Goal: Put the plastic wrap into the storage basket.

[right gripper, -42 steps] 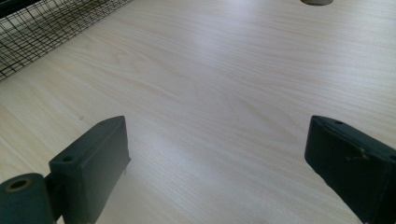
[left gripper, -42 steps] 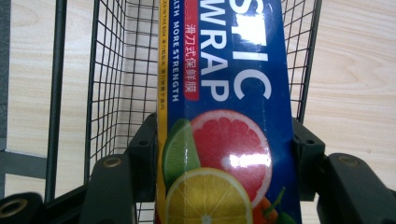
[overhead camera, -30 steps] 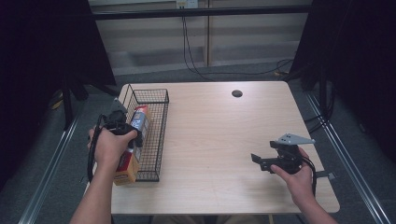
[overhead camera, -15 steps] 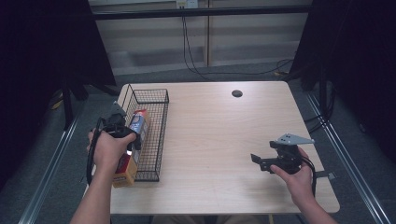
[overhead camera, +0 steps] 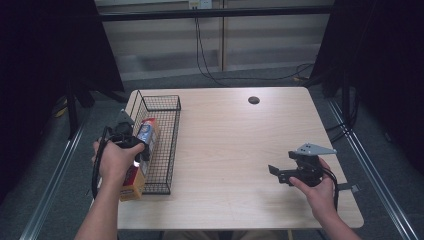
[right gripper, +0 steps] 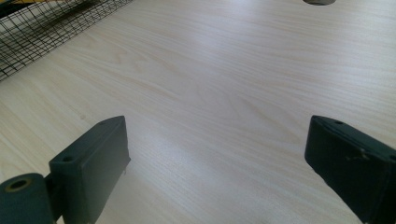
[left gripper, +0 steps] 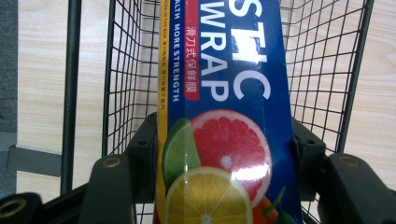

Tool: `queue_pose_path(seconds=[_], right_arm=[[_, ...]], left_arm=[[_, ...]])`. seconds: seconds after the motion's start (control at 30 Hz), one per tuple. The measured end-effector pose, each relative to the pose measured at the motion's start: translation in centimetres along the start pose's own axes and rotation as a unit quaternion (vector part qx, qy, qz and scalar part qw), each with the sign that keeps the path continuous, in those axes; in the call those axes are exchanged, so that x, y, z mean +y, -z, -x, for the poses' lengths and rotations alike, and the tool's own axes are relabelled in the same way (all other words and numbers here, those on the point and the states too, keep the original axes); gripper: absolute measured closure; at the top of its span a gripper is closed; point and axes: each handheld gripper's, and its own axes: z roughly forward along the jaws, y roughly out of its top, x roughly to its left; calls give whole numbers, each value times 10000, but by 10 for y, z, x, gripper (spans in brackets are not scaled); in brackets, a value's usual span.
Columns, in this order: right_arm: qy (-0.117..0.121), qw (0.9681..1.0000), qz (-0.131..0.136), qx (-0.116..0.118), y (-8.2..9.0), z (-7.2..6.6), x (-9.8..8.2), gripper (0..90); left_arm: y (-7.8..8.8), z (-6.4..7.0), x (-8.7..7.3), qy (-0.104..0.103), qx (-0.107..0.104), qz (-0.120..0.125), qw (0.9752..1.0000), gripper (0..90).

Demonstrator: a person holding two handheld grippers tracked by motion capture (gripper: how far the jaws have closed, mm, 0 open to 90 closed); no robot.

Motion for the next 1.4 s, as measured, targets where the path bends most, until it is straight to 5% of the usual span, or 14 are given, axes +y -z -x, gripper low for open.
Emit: queue_pose_path(seconds=[1.4], right_arm=[[-15, 10000, 20, -53, 6, -1, -2, 65]], left_arm=[[-12, -1, -3, -178, 171, 174, 9995, 398]])
